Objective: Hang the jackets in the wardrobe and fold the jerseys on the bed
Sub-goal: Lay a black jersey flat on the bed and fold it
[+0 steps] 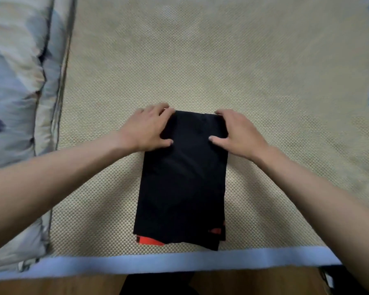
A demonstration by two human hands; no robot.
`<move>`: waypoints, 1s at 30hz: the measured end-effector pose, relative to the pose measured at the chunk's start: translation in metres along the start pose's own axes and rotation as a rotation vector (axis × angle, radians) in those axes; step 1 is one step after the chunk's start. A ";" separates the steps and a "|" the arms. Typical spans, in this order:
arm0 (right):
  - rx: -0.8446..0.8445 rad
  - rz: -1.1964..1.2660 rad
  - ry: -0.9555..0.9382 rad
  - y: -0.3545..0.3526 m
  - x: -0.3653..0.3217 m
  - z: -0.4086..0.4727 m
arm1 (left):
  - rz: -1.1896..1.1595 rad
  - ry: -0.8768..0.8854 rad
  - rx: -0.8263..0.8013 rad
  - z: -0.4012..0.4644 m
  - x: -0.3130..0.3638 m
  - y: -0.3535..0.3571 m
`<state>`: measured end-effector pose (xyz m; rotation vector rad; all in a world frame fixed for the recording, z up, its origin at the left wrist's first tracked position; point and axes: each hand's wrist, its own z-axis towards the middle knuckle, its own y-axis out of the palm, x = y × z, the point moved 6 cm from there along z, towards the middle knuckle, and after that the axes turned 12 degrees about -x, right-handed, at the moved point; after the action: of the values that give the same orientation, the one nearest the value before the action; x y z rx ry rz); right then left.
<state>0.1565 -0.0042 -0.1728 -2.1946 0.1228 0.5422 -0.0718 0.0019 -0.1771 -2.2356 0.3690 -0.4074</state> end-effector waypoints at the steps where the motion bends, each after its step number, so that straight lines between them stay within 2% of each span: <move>1: -0.042 -0.011 0.023 0.000 0.001 0.018 | -0.053 -0.044 -0.039 0.020 -0.003 -0.005; 4: -0.140 -0.067 0.092 0.001 0.009 0.060 | -0.226 -0.060 -0.146 0.062 -0.009 -0.012; 7: -0.331 -0.023 0.145 0.002 0.004 0.074 | -0.314 0.015 -0.270 0.075 -0.010 -0.021; 10: -0.342 0.061 0.035 -0.010 -0.017 0.047 | -0.352 0.150 -0.219 0.044 0.000 -0.047; 13: -0.328 0.037 -0.176 -0.007 -0.047 -0.026 | -0.404 0.310 -0.328 -0.029 0.021 -0.041; 18: -0.393 -0.185 -0.338 0.087 -0.065 -0.148 | -0.211 0.483 -0.364 -0.146 0.069 0.049; 21: -0.558 -0.159 -0.263 0.153 -0.060 -0.166 | -0.110 0.439 -0.420 -0.163 0.081 0.121; 24: -0.792 -0.075 -0.054 0.182 -0.052 -0.166 | -0.013 0.290 -0.605 -0.156 0.072 0.166; 25: -0.753 -0.010 -0.006 0.178 -0.053 -0.164 | -0.044 0.251 -0.570 -0.154 0.071 0.166; 26: -0.628 0.051 0.011 0.169 -0.058 -0.161 | -0.102 0.232 -0.428 -0.150 0.072 0.159; 28: -0.193 0.084 0.001 0.145 -0.072 -0.153 | -0.182 0.184 -0.029 -0.144 0.077 0.140; 29: 0.040 0.068 -0.015 0.138 -0.081 -0.151 | -0.220 0.132 0.129 -0.141 0.081 0.132; 30: 0.205 0.047 -0.036 0.137 -0.092 -0.147 | -0.248 0.081 0.236 -0.136 0.086 0.128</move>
<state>0.0868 -0.2131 -0.1531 -1.9856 0.2029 0.5691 -0.0653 -0.2039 -0.1773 -2.0418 0.0786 -0.6397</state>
